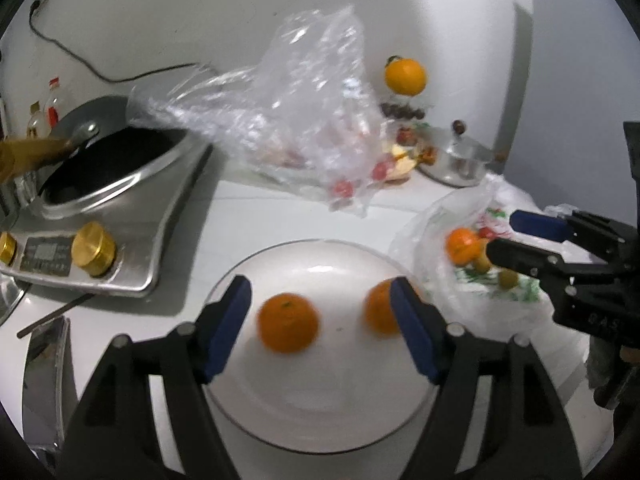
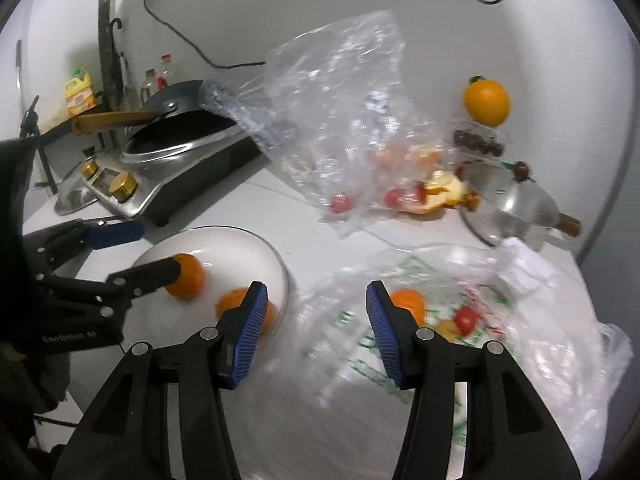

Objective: Organize fruits
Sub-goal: 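Move both open tools back over the bag of fruit, then grasp a yellow fruit with the left tool while the right tool grasps a red tomato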

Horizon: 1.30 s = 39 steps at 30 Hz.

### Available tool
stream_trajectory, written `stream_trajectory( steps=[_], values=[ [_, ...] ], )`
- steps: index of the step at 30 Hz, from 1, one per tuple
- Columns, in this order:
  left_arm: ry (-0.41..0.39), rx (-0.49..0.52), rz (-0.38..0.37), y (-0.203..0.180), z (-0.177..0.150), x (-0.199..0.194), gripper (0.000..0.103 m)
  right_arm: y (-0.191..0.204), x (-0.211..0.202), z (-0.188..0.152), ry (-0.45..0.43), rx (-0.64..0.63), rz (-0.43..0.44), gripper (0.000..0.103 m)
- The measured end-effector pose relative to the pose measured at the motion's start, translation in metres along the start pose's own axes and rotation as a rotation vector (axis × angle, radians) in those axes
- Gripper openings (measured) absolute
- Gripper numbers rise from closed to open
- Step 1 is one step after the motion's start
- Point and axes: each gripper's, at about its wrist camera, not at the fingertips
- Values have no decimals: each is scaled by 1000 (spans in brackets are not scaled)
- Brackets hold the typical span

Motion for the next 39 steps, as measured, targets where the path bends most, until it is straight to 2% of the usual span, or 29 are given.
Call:
stream_trajectory(
  steps=[8,13,22,27,34,37,38,39],
  values=[
    [4,72,-60,-56,7,5,73,-54,-32,-18,-14,57,-105,54],
    [22,106,-89,-90,8,14,73,-83,-39,-35,-6,86,-139,54],
    [74,191,-151,-154,6,46,73,-131,-29,-64,67,122,-157,54],
    [125,207,-179,-178,-1,69,72,-144,-21,-74,108,121,-135,47],
    [191,226,-195,-196,-9,93,54,-156,-9,-84,163,121,-85,40],
    [204,247,-198,-203,-11,99,47,-158,-8,-84,164,122,-63,32],
    [211,249,-204,-205,-12,101,39,-157,-7,-85,167,114,-61,31],
    [223,252,-205,-206,-13,102,35,-157,-7,-85,164,111,-60,31]
  ],
)
Point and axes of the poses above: each gripper's, at about its wrist camera, not at the fingertips, and x roughly the way its jaws point, y to its left, z to its top, and after that the axes turned 6 degrees about -y, right-handed
